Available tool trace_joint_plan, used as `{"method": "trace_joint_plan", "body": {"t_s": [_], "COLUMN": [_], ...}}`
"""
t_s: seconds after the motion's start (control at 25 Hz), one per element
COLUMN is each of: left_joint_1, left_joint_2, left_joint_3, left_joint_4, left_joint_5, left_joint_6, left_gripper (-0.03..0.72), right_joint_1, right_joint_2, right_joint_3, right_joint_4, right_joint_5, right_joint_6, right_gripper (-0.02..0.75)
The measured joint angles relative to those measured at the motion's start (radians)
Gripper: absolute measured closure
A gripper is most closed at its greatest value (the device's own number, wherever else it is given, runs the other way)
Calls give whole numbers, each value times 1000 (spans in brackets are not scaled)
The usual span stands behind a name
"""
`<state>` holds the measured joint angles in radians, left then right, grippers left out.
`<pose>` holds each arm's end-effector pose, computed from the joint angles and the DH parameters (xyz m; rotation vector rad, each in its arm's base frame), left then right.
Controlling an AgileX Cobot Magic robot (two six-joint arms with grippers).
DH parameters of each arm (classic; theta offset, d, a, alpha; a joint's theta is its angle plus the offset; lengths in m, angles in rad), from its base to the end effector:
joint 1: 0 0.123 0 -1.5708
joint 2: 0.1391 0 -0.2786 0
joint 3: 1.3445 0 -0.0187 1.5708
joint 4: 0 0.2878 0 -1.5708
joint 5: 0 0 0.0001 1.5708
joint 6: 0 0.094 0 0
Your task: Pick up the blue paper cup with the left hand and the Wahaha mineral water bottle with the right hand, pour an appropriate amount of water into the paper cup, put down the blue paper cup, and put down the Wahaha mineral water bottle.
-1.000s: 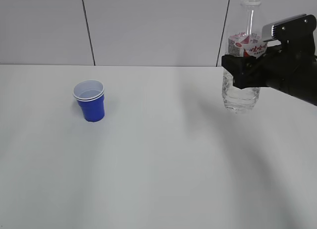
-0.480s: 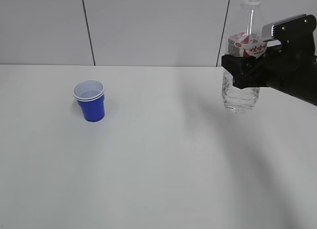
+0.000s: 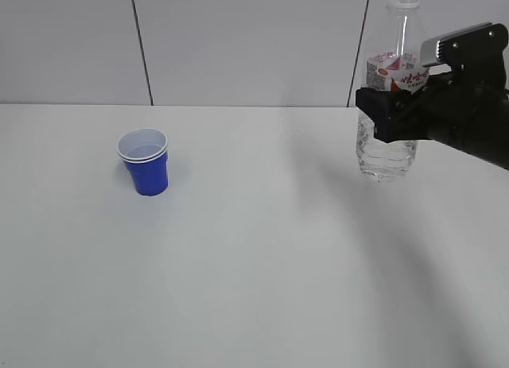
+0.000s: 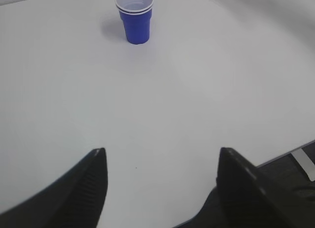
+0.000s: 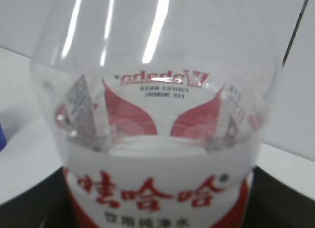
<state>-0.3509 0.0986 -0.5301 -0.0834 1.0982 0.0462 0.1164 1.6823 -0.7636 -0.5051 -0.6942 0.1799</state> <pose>0.0430 -0.0232 0.2962 0.4284 2.1172 -0.2785 0.3585 0.0712 0.1748 -0.5187 1.6892 0.2023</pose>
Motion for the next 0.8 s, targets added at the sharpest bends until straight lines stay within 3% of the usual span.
{"method": "trace_joint_plan", "body": {"t_s": [0.2, 0.56, 0.8], "left_joint_1": [0, 0, 0], "left_joint_2": [0, 0, 0], "left_joint_3": [0, 0, 0], "left_joint_4": [0, 0, 0], "left_joint_5": [0, 0, 0], "left_joint_6": [0, 0, 0], "left_gripper": [177, 181, 189], "right_joint_1": [0, 0, 0], "right_joint_2": [7, 253, 410], "right_joint_3": [0, -28, -106], "right_joint_4": [20, 126, 127], "right_joint_5": [-9, -357, -401], "right_joint_6": [24, 32, -32], "right_gripper": [269, 269, 269]}}
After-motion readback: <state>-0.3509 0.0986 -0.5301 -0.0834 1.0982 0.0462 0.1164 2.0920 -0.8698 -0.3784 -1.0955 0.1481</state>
